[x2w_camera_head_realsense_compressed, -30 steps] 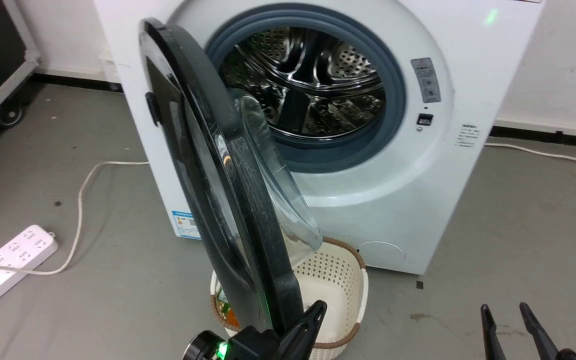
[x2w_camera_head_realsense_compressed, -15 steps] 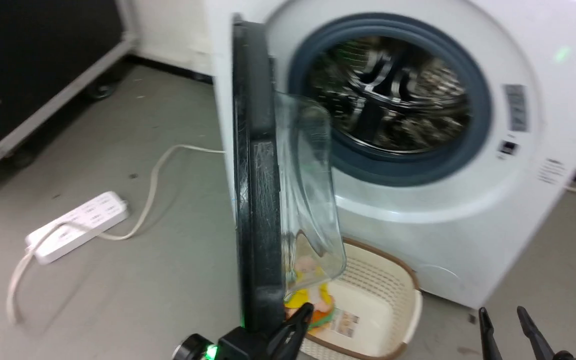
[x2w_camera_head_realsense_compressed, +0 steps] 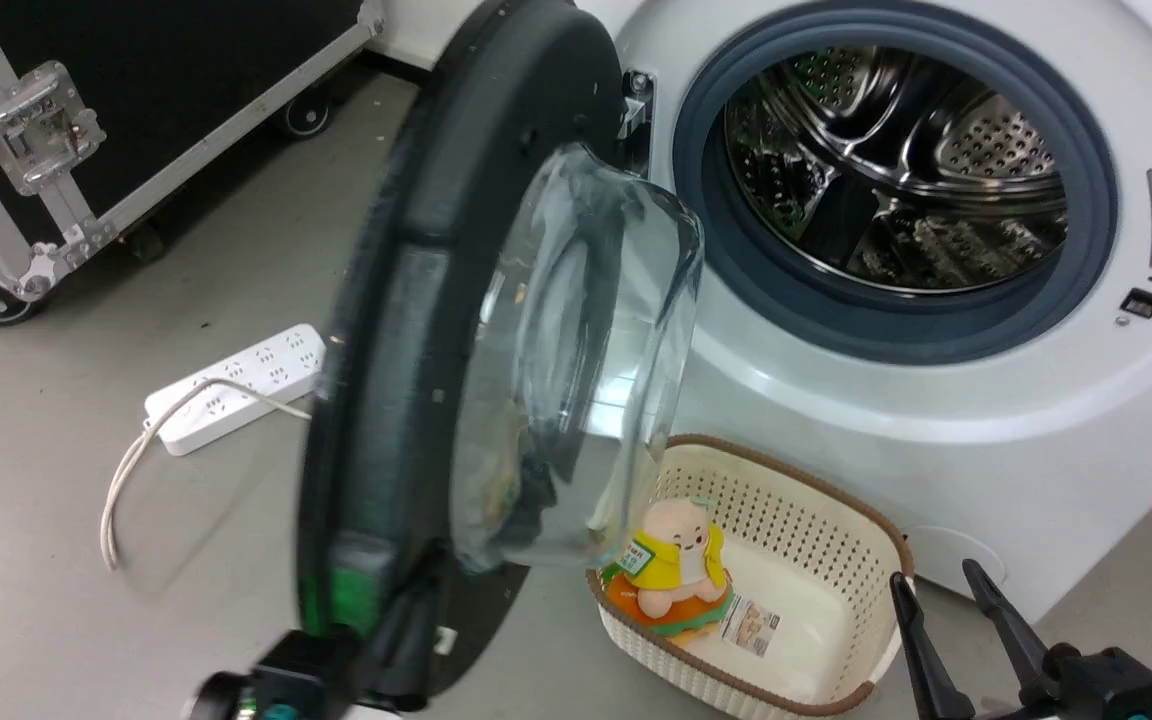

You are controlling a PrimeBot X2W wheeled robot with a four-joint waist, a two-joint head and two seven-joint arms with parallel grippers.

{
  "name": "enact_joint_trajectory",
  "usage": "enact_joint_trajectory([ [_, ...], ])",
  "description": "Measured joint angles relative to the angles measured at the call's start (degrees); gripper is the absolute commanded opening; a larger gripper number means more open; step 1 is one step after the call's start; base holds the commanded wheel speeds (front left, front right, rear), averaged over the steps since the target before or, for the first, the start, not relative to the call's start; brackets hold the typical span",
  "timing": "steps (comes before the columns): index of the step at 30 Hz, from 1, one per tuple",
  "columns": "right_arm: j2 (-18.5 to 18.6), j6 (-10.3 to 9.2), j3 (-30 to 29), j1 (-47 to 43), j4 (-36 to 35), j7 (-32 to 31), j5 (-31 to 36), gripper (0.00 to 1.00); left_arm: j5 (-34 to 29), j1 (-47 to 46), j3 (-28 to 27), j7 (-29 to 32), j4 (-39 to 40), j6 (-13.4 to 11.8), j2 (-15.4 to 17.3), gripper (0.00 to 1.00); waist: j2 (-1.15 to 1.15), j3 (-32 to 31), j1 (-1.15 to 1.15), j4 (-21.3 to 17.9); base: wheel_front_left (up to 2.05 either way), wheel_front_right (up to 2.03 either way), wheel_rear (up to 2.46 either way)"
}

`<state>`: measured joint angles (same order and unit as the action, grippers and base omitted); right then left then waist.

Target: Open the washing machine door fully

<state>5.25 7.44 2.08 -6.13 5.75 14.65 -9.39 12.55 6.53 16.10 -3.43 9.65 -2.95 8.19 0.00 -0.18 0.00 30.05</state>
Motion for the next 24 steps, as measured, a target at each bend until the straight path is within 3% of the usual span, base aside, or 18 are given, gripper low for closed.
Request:
enact_joint_trajectory([
  [11, 2.5, 0.00, -1.0, 0.4, -2.4, -2.1, -0.2, 1.00, 5.5, -0.4, -12.4, -1.7, -0.3, -4.4, 2.4, 0.00, 0.00, 4.4, 0.01, 0.4, 0.00, 0.00, 0.00],
  [24, 5.1, 0.00, -5.8, -2.5, -12.1, -7.6, 1.3, 1.00, 10.5, -13.8, -21.9, -2.2, -13.5, -2.5, 11.1, 0.00, 0.00, 11.3, 0.02, 0.4, 0.00, 0.00, 0.00],
])
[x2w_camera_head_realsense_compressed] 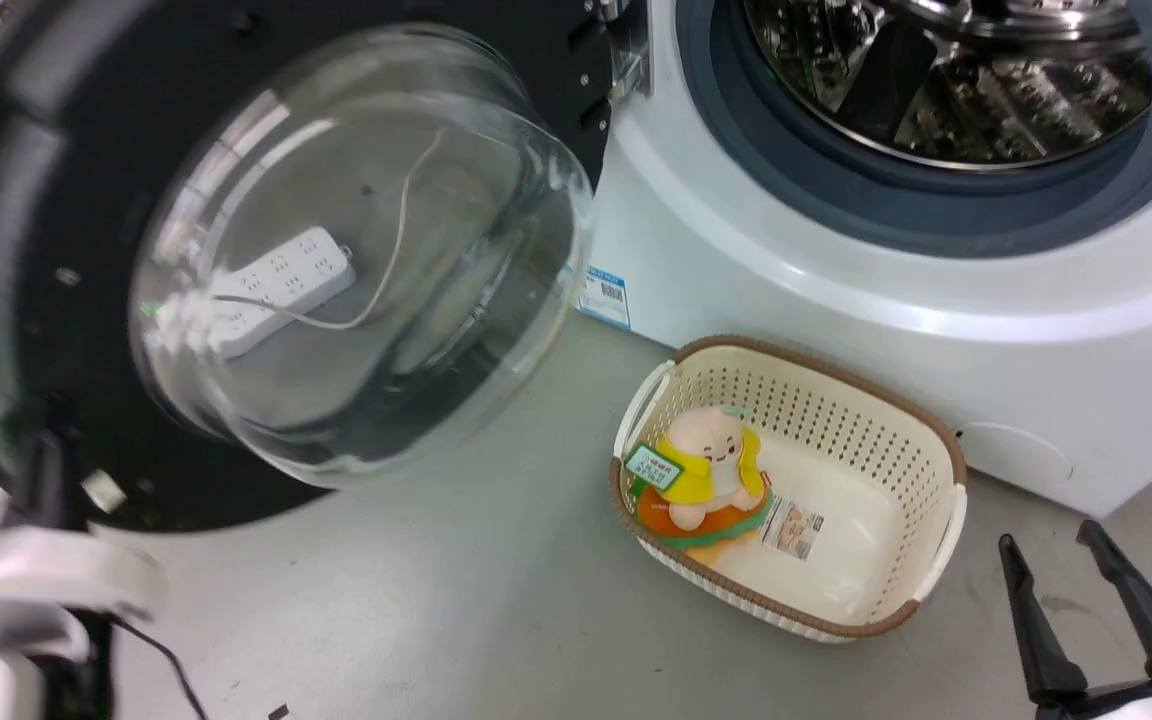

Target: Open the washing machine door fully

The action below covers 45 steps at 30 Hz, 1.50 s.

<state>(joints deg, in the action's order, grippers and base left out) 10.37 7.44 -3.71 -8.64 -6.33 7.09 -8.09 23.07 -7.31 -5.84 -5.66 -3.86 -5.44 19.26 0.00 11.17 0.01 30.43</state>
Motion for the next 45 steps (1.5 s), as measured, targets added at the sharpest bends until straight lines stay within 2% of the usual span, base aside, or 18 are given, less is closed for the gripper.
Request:
enact_joint_trajectory([
  [6, 1.0, 0.00, -1.0, -0.3, -3.3, -1.9, 0.0, 1.00, 1.4, -6.7, -2.8, -1.0, -8.0, 1.1, 4.2, 0.00, 0.00, 2.3, -0.01, -0.8, 0.00, 0.00, 0.00],
  [12, 1.7, 0.00, -1.2, -0.4, -5.3, -3.2, 0.1, 1.00, 2.9, -12.2, -4.3, -3.0, -16.7, 3.5, 7.1, 0.00, 0.00, 4.4, 0.00, -1.6, 0.00, 0.00, 0.00],
  [19, 2.3, 0.00, -1.8, -0.4, -6.1, -4.0, 0.1, 1.00, 2.8, -16.5, -3.6, -5.2, -23.9, 5.1, 8.3, 0.00, 0.00, 5.3, 0.00, -2.4, 0.00, 0.00, 0.00],
  [25, 1.3, 0.00, -1.6, -0.3, -5.2, -3.3, 0.1, 1.00, 1.7, -17.1, -2.1, -7.0, -25.7, 5.6, 8.3, 0.00, 0.00, 3.3, -0.01, -2.7, 0.00, 0.00, 0.00],
  [31, -1.7, 0.00, -1.0, 0.1, -3.4, -0.9, 0.2, 1.00, -1.0, -13.7, 0.4, -8.0, -19.4, 5.6, 7.4, 0.00, 0.00, -0.6, -0.02, -3.5, 0.00, 0.00, 0.00],
  [38, -4.6, 0.00, -1.6, 0.6, 0.0, 2.7, 0.5, 1.00, -2.0, -7.0, 4.7, -7.3, -4.8, 4.6, 2.6, 0.00, 0.00, -6.4, -0.03, -5.3, 0.00, 0.00, 0.00],
  [45, -5.6, 0.00, -1.2, 1.3, 1.8, 4.9, 0.6, 1.00, -3.9, 0.1, 11.7, -3.8, 6.4, 2.8, -2.9, 0.00, 0.00, -10.6, -0.03, -9.6, 0.00, 0.00, 0.00],
])
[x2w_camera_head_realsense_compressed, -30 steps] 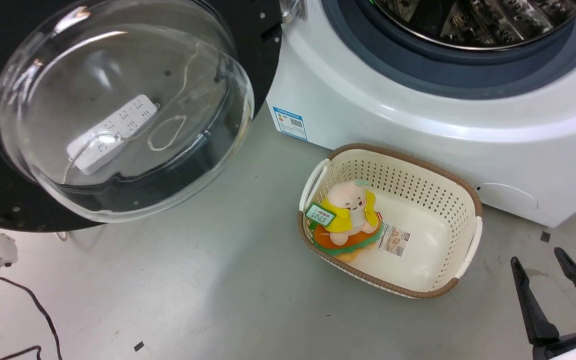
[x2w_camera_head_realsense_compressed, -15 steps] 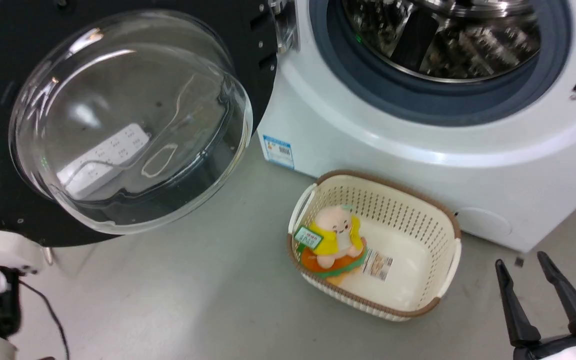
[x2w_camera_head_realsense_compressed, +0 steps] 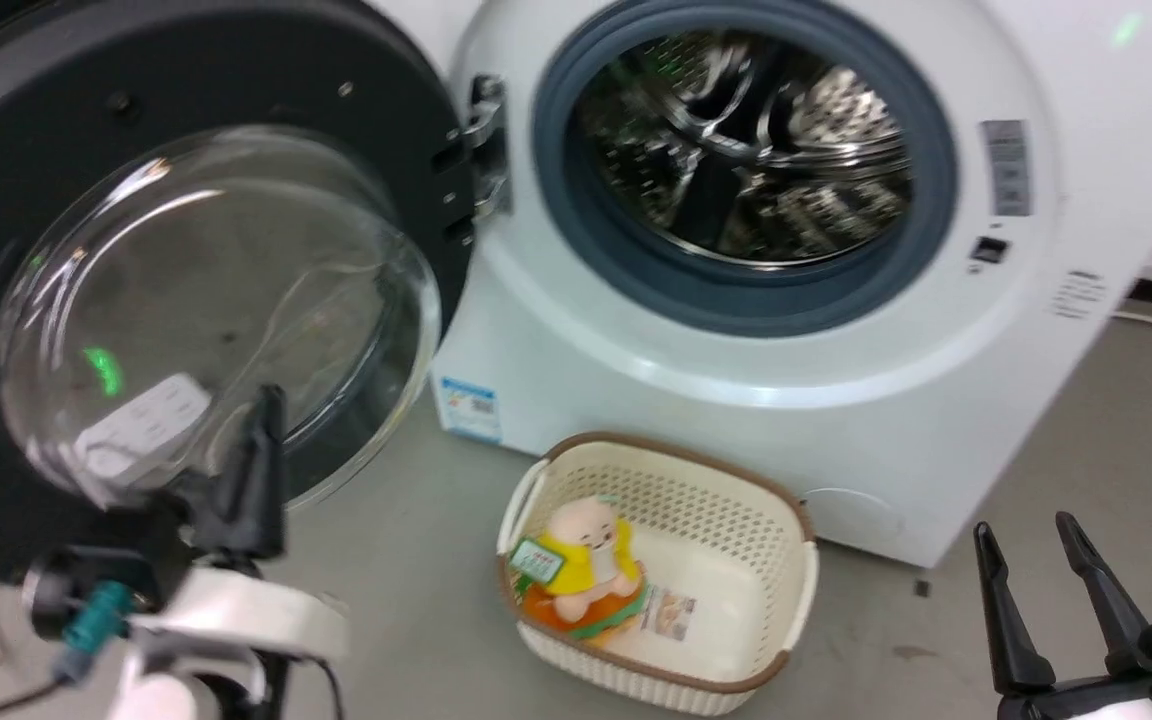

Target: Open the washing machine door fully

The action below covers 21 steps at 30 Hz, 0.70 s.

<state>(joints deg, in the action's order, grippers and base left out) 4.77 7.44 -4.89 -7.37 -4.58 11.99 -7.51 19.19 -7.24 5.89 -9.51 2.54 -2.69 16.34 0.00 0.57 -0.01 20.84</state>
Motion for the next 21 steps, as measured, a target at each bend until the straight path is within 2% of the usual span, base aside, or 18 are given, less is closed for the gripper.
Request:
enact_joint_trajectory([
  [6, -0.6, 0.00, 0.9, 0.0, 0.3, 0.7, 0.0, 1.00, -1.1, 5.7, 3.0, 0.8, 2.8, -1.8, -2.4, 0.00, 0.00, -2.4, 0.00, -4.8, 0.00, 0.00, 0.00],
  [13, -1.1, 0.00, 2.4, -0.2, 0.7, 1.3, 0.0, 1.00, -2.4, 11.1, 6.1, -3.1, -0.7, -3.0, -5.3, 0.00, 0.00, -3.3, 0.01, -11.5, 0.00, 0.00, 0.00],
  [20, -1.4, 0.00, 1.6, -0.6, 1.2, 1.3, 0.0, 1.00, -4.1, 13.1, 8.1, -4.6, -3.2, -3.2, -6.6, 0.00, 0.00, -3.4, 0.01, -14.0, 0.00, 0.00, 0.00],
  [21, -1.4, 0.00, 1.7, -0.8, 1.3, 1.3, 0.0, 1.00, -4.5, 13.2, 8.2, -4.7, -3.6, -3.2, -6.6, 0.37, 0.00, -3.3, 0.01, -14.3, 0.00, 0.00, 0.00],
])
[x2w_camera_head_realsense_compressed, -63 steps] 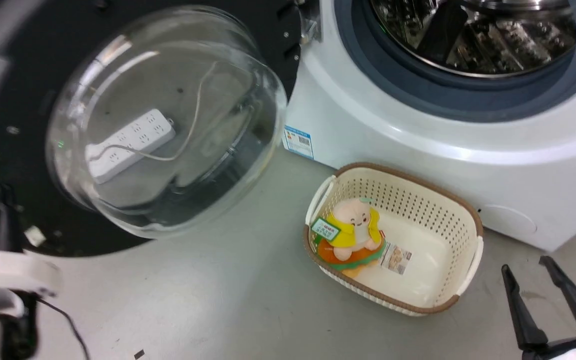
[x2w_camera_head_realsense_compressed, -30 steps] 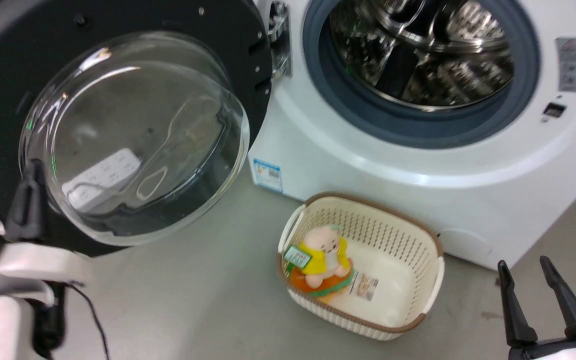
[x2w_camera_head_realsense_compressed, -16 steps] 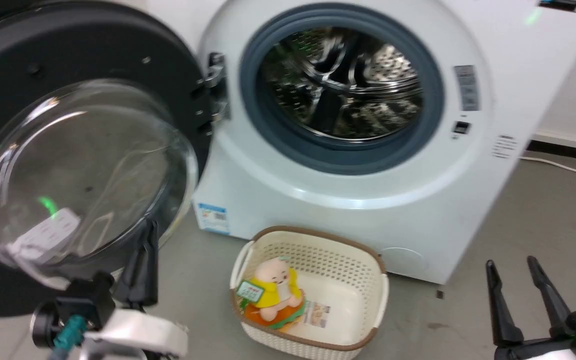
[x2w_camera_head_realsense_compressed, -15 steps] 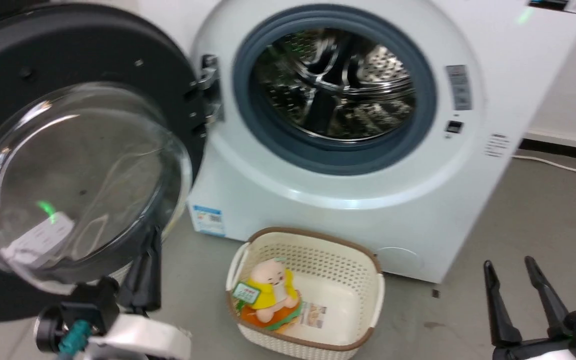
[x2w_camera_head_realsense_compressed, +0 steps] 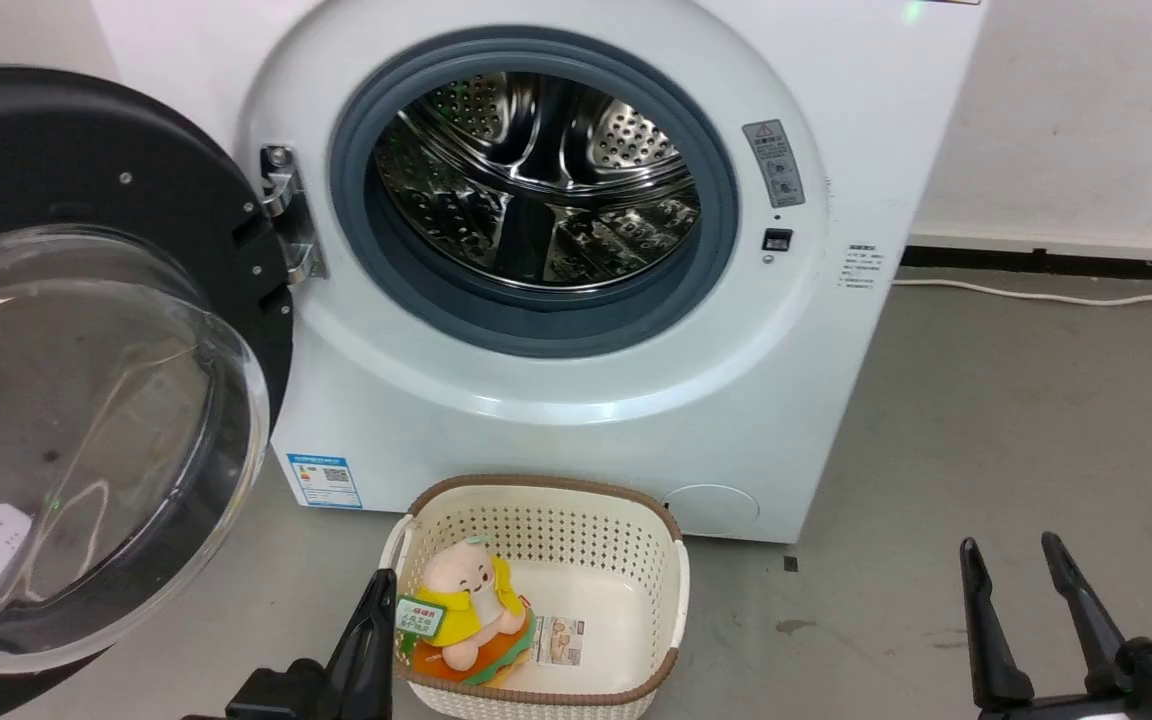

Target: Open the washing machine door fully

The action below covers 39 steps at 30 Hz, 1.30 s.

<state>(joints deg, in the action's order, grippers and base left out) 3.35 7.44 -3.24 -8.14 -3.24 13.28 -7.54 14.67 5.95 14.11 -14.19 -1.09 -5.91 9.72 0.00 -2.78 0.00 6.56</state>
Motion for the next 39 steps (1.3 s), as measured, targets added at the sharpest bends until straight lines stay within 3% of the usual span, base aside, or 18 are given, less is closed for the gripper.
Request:
enact_joint_trajectory([
  [1, 0.0, 0.00, 0.0, -0.2, 0.1, 0.0, 0.0, 1.00, 0.0, 0.0, 0.0, 0.0, -0.5, 0.0, 0.0, 0.91, 0.00, 0.0, 0.00, -0.3, 0.00, 0.00, 0.00],
  [2, -0.1, 0.00, 0.0, -0.4, 0.3, 0.0, 0.0, 1.00, -0.4, 0.0, 0.1, -0.1, -0.9, 0.0, 0.0, 1.00, 0.00, 0.1, 0.00, -0.5, 0.00, 0.00, 0.00],
  [24, -0.2, 0.00, 1.8, -0.7, 3.1, 0.2, 0.0, 1.00, -5.8, -0.3, -2.8, -0.5, -2.7, 1.1, -2.9, 1.00, 0.00, 2.2, 0.01, -7.1, 0.00, 0.00, 0.00],
  [39, -0.2, 0.00, 2.2, 0.0, 3.3, 0.6, 0.5, 1.00, -6.1, -1.1, -4.6, -0.5, -6.2, 1.2, -4.2, 1.00, 0.00, 2.1, 0.00, -7.1, 0.00, 0.00, 0.00],
])
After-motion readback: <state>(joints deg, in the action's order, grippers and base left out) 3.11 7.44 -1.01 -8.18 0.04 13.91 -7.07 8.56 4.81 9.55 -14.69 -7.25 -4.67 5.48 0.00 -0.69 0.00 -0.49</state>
